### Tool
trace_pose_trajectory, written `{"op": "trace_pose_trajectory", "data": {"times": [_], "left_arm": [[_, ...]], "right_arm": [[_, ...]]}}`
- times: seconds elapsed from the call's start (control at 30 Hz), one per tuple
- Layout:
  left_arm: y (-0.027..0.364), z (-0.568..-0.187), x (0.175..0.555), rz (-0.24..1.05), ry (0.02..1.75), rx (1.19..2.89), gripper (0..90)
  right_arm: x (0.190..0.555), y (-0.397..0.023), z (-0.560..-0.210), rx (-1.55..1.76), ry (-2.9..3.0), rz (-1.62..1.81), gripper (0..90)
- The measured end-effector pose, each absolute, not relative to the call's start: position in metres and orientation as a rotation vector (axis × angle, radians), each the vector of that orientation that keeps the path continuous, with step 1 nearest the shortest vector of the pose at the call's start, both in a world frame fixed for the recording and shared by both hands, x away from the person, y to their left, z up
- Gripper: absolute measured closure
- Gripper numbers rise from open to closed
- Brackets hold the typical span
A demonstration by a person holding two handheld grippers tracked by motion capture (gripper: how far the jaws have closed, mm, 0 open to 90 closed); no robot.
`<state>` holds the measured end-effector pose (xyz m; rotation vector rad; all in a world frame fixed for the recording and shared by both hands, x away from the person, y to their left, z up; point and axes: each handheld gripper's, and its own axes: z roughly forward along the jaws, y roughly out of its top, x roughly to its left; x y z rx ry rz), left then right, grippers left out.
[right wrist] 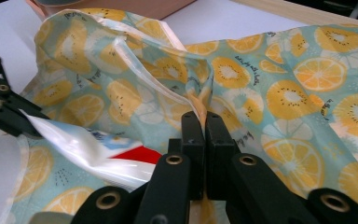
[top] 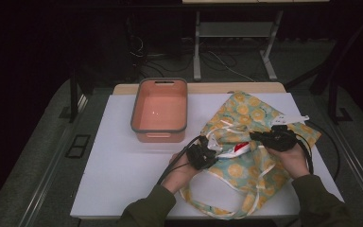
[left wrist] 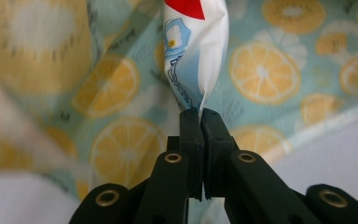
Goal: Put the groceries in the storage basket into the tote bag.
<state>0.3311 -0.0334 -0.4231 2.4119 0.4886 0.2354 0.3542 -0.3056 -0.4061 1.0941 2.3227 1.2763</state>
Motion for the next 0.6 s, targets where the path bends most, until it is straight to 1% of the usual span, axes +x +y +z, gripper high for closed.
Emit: {"op": "trace_pose_trajectory", "data": {"times": [0.33,0.43,0.53,0.6], "left_arm": [[-0.070,-0.428,0.359,0.232,0.566,2.347,88.1],[-0.075,-0.429,0.364,0.225,0.591,2.324,86.9],[-0.068,-0.426,0.364,0.227,0.610,2.295,81.1],[-0.057,-0.421,0.360,0.220,0.607,2.276,74.3]], "right_arm": [[0.354,-0.306,-0.406,1.094,2.321,1.280,88.3],[0.354,-0.307,-0.406,1.095,2.318,1.282,88.2],[0.354,-0.308,-0.406,1.098,2.316,1.289,88.2],[0.354,-0.309,-0.405,1.092,2.315,1.292,88.2]]}}
